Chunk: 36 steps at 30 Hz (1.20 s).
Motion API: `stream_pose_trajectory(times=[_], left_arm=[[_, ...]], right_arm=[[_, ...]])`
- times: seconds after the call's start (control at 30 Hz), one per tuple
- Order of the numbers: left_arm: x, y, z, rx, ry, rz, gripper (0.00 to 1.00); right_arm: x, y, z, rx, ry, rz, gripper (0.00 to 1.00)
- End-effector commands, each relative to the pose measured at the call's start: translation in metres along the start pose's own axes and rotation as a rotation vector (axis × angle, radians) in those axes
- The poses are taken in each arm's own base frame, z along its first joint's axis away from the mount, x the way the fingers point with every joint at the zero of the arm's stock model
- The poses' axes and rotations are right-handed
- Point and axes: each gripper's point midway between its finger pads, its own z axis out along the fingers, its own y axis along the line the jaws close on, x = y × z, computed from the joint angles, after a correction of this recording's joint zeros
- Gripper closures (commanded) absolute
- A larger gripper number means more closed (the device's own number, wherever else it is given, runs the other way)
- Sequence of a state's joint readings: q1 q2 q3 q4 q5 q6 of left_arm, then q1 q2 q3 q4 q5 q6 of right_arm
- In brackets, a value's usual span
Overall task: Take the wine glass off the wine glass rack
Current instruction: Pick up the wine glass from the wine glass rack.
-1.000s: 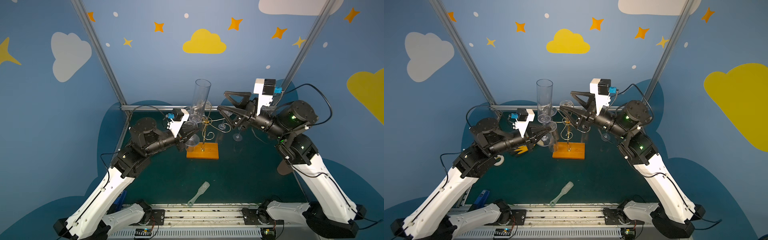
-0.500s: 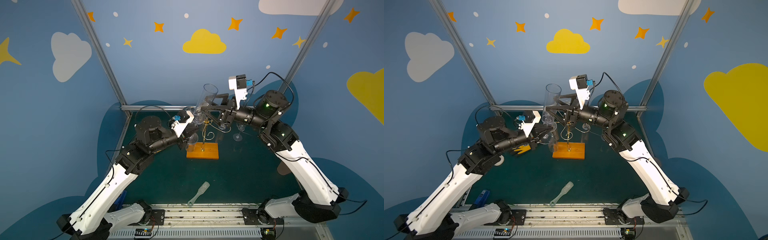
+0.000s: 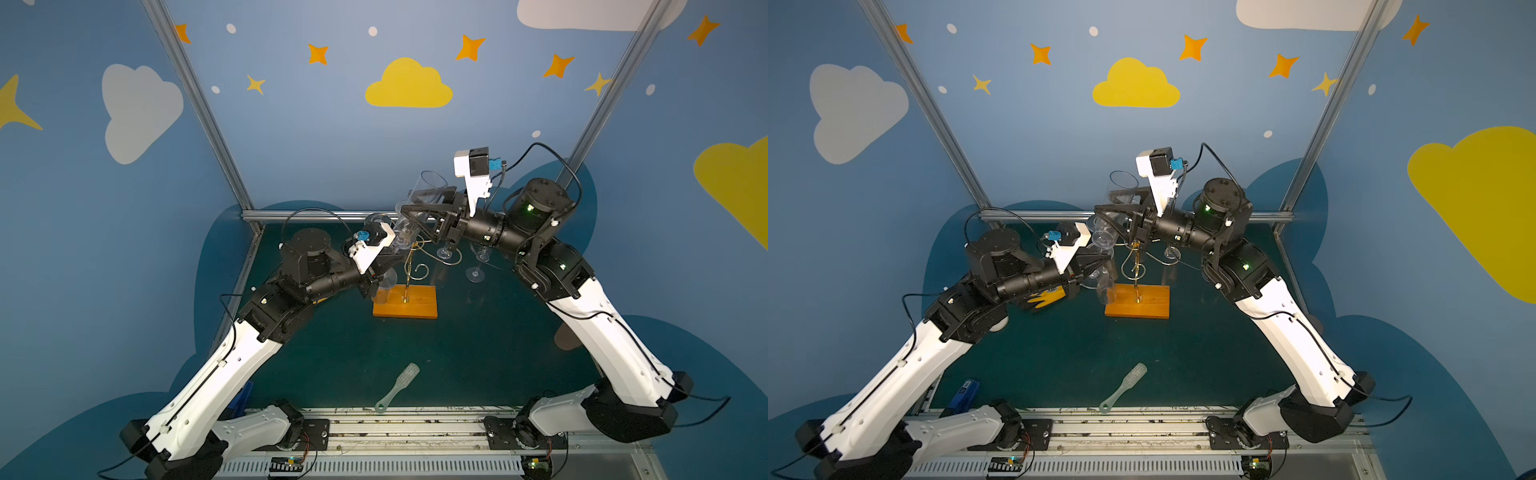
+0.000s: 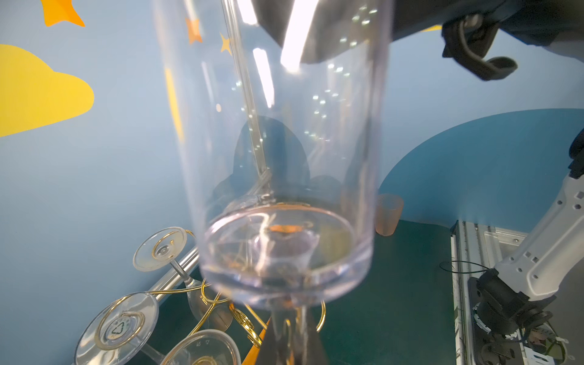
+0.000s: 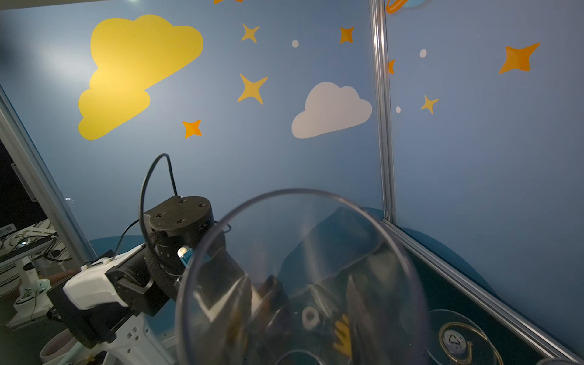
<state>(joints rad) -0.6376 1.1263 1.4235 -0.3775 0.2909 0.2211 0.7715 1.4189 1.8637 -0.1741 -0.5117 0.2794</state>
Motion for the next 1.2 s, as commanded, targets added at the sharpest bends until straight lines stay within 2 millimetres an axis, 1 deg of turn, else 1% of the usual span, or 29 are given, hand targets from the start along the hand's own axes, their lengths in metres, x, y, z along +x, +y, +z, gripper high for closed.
stream_pose_trajectory(times=[0.0, 0.1, 0.13, 0.2, 0.27, 0.43, 0.5, 0.53, 0.67, 0.87, 0.97, 1.0, 1.17], left_arm=[[-0.019, -0.003, -0.007, 0.008, -0.047, 0.056, 0.97], [-0.019, -0.004, -0.007, 0.011, -0.050, 0.054, 0.97], [-0.019, -0.004, -0.007, 0.009, -0.051, 0.053, 0.93], [-0.022, -0.003, -0.009, 0.000, -0.065, 0.054, 0.82], [-0.022, -0.003, -0.011, -0.007, -0.075, 0.053, 0.64], [-0.029, -0.005, -0.021, -0.018, -0.115, 0.050, 0.31], [-0.031, -0.006, -0.028, -0.023, -0.131, 0.049, 0.22], [-0.032, -0.007, -0.032, -0.027, -0.139, 0.048, 0.19], [-0.038, -0.011, -0.050, -0.044, -0.180, 0.047, 0.13], [-0.038, -0.016, -0.075, -0.076, -0.212, 0.048, 0.12], [-0.034, -0.019, -0.085, -0.084, -0.199, 0.041, 0.12], [-0.032, -0.014, -0.089, -0.120, -0.197, 0.033, 0.12], [-0.027, -0.013, -0.102, -0.164, -0.219, 0.007, 0.12]], right_arm=[[-0.002, 0.003, 0.000, -0.004, -0.017, 0.007, 0.68], [-0.002, 0.003, 0.000, -0.003, -0.018, 0.003, 0.72], [-0.002, 0.003, -0.001, -0.004, -0.020, 0.002, 0.73], [-0.002, 0.005, -0.002, -0.007, -0.024, -0.002, 0.75], [-0.003, 0.007, -0.003, -0.010, -0.024, -0.005, 0.76], [-0.006, 0.013, -0.009, -0.022, -0.036, -0.044, 0.76], [-0.008, 0.017, -0.013, -0.030, -0.046, -0.069, 0.76], [-0.010, 0.018, -0.016, -0.028, -0.053, -0.083, 0.76], [-0.013, 0.019, -0.025, 0.007, -0.061, -0.133, 0.77], [-0.020, 0.022, -0.044, 0.063, -0.067, -0.236, 0.77], [-0.025, 0.021, -0.059, 0.130, -0.075, -0.289, 0.77], [-0.027, 0.021, -0.065, 0.154, -0.078, -0.308, 0.77], [-0.031, 0.016, -0.099, 0.298, -0.064, -0.405, 0.77]])
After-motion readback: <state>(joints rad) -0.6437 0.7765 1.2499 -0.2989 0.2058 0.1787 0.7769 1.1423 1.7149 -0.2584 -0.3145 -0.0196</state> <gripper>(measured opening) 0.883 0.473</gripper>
